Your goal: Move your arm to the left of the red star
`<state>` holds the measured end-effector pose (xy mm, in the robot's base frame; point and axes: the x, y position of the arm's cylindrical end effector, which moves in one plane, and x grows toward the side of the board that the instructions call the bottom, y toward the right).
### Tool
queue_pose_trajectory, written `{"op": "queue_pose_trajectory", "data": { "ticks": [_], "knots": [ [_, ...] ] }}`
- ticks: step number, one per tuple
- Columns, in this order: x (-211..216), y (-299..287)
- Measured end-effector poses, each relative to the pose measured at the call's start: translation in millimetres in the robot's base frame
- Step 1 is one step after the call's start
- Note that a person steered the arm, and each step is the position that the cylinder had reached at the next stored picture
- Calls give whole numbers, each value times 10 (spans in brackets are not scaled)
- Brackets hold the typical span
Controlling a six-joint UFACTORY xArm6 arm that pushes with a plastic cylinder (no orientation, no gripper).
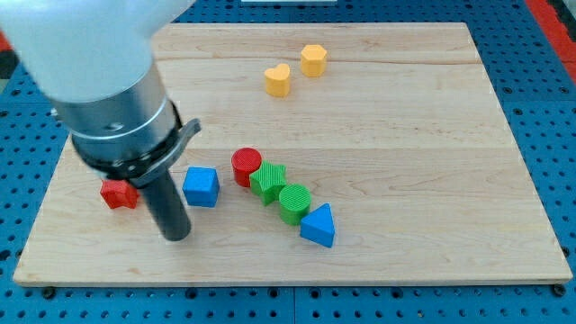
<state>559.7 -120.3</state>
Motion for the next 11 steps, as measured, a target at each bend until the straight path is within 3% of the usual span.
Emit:
{"op": "queue_pose_trajectory", "data": {
  "ticks": [3, 4, 5, 6, 7, 8, 10, 11],
  "knots": [
    [-377, -11],
    [-305, -23],
    [204, 15],
    [339, -837],
    [216, -1732],
    [99, -1844],
    [-462, -1234],
    [-548, -1839]
  ]
}}
